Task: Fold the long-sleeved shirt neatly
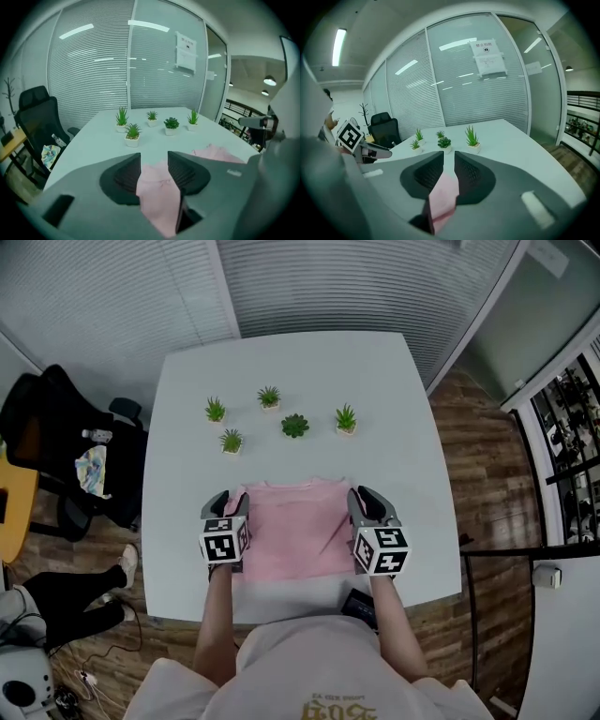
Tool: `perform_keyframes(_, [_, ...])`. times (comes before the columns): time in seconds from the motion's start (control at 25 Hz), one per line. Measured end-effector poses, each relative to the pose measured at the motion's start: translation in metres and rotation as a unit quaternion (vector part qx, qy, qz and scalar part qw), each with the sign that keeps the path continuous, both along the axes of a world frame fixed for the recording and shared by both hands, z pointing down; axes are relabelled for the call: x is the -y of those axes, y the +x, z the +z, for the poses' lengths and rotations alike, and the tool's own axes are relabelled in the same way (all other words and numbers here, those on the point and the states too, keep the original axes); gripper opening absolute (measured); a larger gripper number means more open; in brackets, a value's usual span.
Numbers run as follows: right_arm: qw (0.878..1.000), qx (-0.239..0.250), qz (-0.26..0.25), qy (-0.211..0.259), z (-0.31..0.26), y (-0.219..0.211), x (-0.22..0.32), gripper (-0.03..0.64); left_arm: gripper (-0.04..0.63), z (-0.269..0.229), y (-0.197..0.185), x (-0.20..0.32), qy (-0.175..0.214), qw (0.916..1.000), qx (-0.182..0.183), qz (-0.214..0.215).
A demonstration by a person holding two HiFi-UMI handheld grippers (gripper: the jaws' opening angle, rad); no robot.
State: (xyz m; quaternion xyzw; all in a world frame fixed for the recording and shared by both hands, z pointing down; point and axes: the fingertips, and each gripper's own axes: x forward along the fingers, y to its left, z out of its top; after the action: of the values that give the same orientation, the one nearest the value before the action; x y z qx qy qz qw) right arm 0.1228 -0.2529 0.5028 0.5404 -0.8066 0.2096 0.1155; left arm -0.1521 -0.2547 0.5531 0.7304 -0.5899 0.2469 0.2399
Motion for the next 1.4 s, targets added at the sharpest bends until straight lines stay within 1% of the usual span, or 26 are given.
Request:
perform_keyframes(0.08, [1.0, 0.005, -0.003, 0.008, -0.009, -0.005, -0.007, 0.077, 0.184, -0.011, 0.007, -0.007, 0.01, 0.9998, -0.019, 0.004])
perform_keyframes(0.12, [1.0, 0.008, -0.003, 0.013, -0.012, -0.006, -0.011, 0.07, 0.176, -0.018, 0.011, -0.01, 0.021, 0.9996, -0.019, 0.01])
perform_keyframes(0.2, [0.999, 0.024, -0.003, 0.022, -0.02, -0.01, -0.017, 0.049, 0.173, -0.035, 0.016, -0.017, 0.052, 0.9984, -0.002, 0.023])
perform_keyframes(0.24, [0.999, 0.038, -0.004, 0.028, -0.025, -0.012, -0.019, 0.024, 0.159, -0.044, 0.019, -0.019, 0.067, 0.9973, 0.006, 0.031])
perform_keyframes(0.28, [0.998, 0.053, -0.005, 0.033, -0.03, -0.014, -0.021, 0.014, 0.148, -0.053, 0.021, -0.021, 0.08, 0.9961, 0.01, 0.037])
perform_keyframes(0.4, [0.995, 0.086, -0.015, 0.049, -0.044, -0.021, -0.028, 0.012, 0.104, -0.07, 0.026, -0.028, 0.1, 0.9939, -0.004, 0.046])
perform_keyframes(0.48, [0.994, 0.095, -0.023, 0.058, -0.051, -0.025, -0.033, 0.012, 0.07, -0.078, 0.028, -0.033, 0.111, 0.9928, -0.017, 0.042])
perform_keyframes(0.6, [0.993, 0.094, -0.028, 0.067, -0.054, -0.027, -0.042, 0.012, 0.011, -0.085, 0.031, -0.041, 0.127, 0.991, -0.019, 0.037])
perform_keyframes(0.72, [0.994, 0.081, -0.026, 0.066, -0.052, -0.029, -0.047, 0.012, 0.009, -0.087, 0.036, -0.049, 0.13, 0.9901, -0.03, 0.043])
perform_keyframes(0.88, [0.996, 0.062, -0.019, 0.064, -0.051, -0.029, -0.046, 0.012, 0.009, -0.084, 0.044, -0.049, 0.118, 0.9902, -0.045, 0.059])
perform_keyframes(1.28, [0.997, 0.047, -0.025, 0.059, -0.046, -0.028, -0.046, 0.012, 0.009, -0.081, 0.041, -0.05, 0.115, 0.9904, -0.039, 0.067])
perform_keyframes(1.4, [0.997, 0.038, -0.029, 0.059, -0.045, -0.027, -0.045, 0.012, 0.009, -0.078, 0.041, -0.049, 0.113, 0.9904, -0.047, 0.064])
